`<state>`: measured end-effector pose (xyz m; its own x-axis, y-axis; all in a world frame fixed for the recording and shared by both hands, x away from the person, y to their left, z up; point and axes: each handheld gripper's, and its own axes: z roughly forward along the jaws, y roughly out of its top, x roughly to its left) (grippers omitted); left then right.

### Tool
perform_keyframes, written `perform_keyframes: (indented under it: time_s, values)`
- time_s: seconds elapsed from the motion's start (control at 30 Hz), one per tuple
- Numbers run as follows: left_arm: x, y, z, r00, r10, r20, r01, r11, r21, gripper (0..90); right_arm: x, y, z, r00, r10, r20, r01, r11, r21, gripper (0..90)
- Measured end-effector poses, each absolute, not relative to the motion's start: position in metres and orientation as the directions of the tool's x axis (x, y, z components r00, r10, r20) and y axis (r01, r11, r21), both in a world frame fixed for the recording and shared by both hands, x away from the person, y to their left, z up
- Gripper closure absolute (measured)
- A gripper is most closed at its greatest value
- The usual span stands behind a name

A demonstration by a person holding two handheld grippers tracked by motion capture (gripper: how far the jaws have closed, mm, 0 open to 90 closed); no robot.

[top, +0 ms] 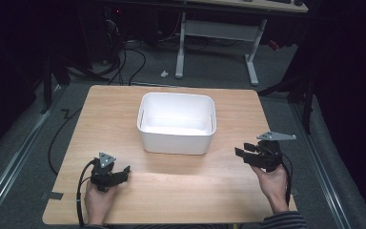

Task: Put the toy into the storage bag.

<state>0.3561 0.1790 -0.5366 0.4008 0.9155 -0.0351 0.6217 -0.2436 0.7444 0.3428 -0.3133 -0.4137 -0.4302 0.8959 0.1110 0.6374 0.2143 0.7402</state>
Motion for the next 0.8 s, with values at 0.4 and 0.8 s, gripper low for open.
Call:
perform_keyframes:
  time_s: [0.4,0.8]
  values:
    - [0.356,0.179,-0.537,0.4,0.916,-0.032,0.621,-0.245,0.744,25.8,0.342,-0.317,-0.429,-0.416,0.901,0.122,0.651,0.202,0.732,52.8]
    - [0.356,0.179,-0.537,0.401,0.915,-0.036,0.622,-0.243,0.744,25.6,0.347,-0.316,-0.448,-0.39,0.91,0.145,0.671,0.173,0.721,52.6]
